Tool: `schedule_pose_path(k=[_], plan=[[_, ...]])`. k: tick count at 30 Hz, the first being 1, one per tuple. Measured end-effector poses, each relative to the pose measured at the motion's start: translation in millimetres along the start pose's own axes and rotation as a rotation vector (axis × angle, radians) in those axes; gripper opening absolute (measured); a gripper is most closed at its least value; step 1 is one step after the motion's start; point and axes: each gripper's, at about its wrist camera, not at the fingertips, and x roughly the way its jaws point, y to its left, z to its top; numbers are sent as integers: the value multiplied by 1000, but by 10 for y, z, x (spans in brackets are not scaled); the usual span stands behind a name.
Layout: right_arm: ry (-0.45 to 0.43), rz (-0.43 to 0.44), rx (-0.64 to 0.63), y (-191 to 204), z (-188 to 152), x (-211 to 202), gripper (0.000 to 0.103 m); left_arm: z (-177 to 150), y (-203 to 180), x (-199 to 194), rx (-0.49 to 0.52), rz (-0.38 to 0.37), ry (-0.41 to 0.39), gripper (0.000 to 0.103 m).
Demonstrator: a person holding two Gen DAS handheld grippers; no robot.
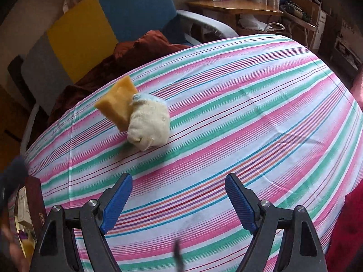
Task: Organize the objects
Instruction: 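Withdraw both tools from the tray toward the sponge and sock, then grasp the yellow sponge with the left gripper while the right gripper grasps the cream sock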
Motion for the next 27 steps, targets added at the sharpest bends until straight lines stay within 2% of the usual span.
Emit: schedule_pose_path(k=[6,11,12,14,15,17,21,23,27], plan=[[20,7,-3,7,-15,17,85,338,-133,690,43,-32,61,75],[25,-4,-18,25,-15,36,85,516,-115,1241,-2,-87,131,80],[25,-7,-22,27,-17,38,85,531,-105,1326,-14,-88,141,76],[28,-9,-27,27,-9,58,85,524,-55,1496,-43,-122,192,42],[31,-10,-29,17,-8,58,85,496,-30,1541,-54,-140,216,34],[31,-11,-30,28,-9,59,85,423,40,1456,-77,-173,186,32],[16,-8,-38,42,6,54,82,181,229,1154,-134,-170,184,31],[12,-7,-41,48,-1,53,82,38,338,972,-172,-156,186,31],[-9,-8,-91,151,-50,49,82,-266,427,553,-187,-112,171,31]])
